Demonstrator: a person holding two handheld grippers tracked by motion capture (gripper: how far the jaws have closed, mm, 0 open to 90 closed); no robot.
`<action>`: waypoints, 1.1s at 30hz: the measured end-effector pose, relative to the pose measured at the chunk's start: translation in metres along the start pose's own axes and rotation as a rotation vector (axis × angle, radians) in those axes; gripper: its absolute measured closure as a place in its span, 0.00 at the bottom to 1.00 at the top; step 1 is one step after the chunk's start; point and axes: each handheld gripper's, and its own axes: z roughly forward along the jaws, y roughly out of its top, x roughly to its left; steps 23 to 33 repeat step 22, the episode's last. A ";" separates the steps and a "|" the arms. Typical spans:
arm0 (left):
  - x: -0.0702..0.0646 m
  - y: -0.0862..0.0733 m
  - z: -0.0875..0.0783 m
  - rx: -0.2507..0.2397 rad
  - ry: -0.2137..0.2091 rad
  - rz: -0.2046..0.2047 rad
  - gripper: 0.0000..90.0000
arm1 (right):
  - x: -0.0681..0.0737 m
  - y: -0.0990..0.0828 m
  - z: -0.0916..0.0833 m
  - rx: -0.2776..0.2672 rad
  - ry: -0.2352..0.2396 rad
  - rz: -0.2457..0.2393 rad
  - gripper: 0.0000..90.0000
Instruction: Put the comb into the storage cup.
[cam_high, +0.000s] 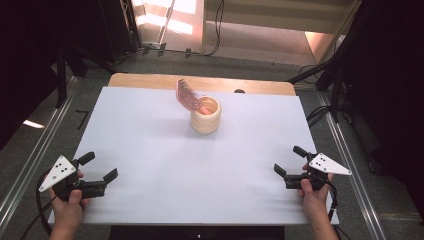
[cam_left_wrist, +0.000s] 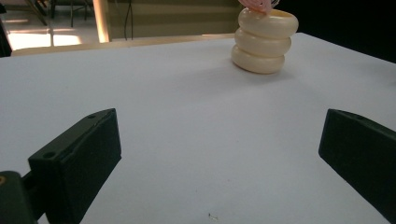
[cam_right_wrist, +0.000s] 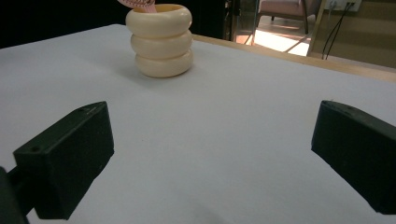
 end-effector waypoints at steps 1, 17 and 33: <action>0.001 0.001 -0.001 -0.003 -0.002 0.006 0.00 | -0.001 0.000 0.000 0.001 -0.001 -0.002 0.00; 0.013 -0.003 0.004 -0.013 -0.005 -0.018 0.00 | -0.004 -0.005 -0.001 0.011 0.002 0.011 0.00; 0.010 -0.003 0.006 -0.001 -0.007 -0.001 0.00 | -0.004 -0.005 -0.002 0.013 -0.002 0.013 0.00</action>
